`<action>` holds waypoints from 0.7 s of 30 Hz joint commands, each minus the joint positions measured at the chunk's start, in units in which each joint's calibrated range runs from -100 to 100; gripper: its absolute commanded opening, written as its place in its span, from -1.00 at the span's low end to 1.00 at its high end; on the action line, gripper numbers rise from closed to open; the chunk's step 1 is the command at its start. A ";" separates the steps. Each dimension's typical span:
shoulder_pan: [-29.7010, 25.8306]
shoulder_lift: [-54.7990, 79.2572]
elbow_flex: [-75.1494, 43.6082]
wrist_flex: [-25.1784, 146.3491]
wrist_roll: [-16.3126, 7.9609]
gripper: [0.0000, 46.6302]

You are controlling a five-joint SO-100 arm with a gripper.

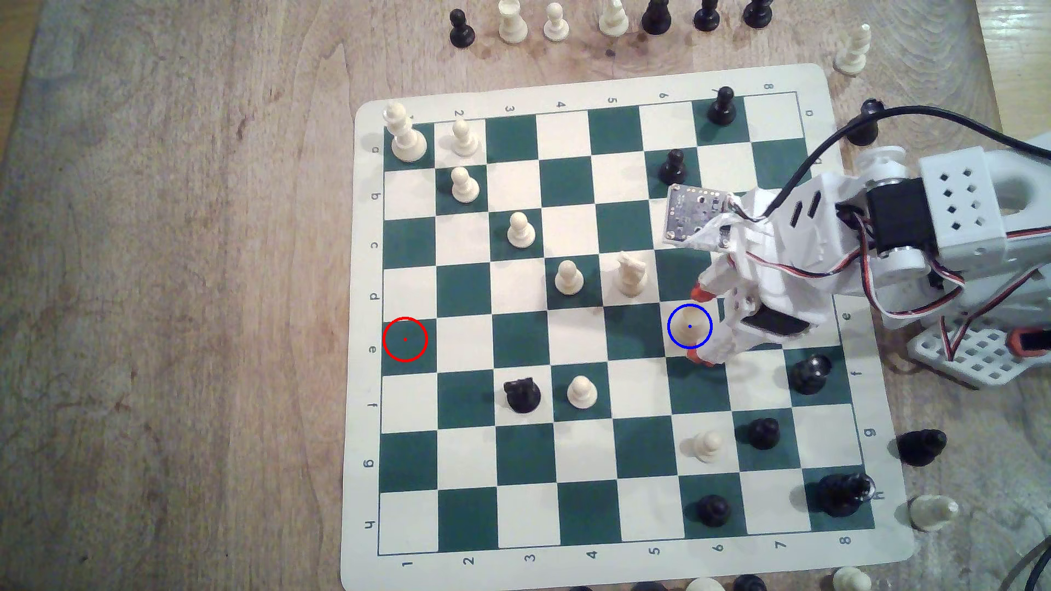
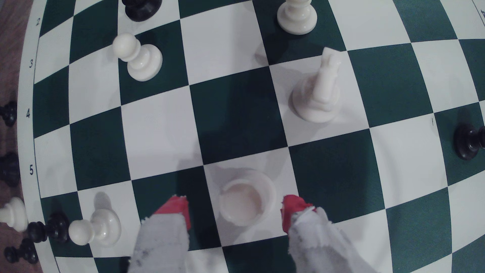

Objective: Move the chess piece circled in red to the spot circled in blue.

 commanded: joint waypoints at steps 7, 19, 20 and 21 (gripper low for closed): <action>0.44 -22.50 -6.75 6.78 -0.68 -0.27; 5.06 -34.55 -3.04 -16.24 5.13 -0.99; 5.06 -34.38 -1.95 -21.23 5.62 -0.99; 5.06 -34.55 -1.22 -23.61 5.71 -0.99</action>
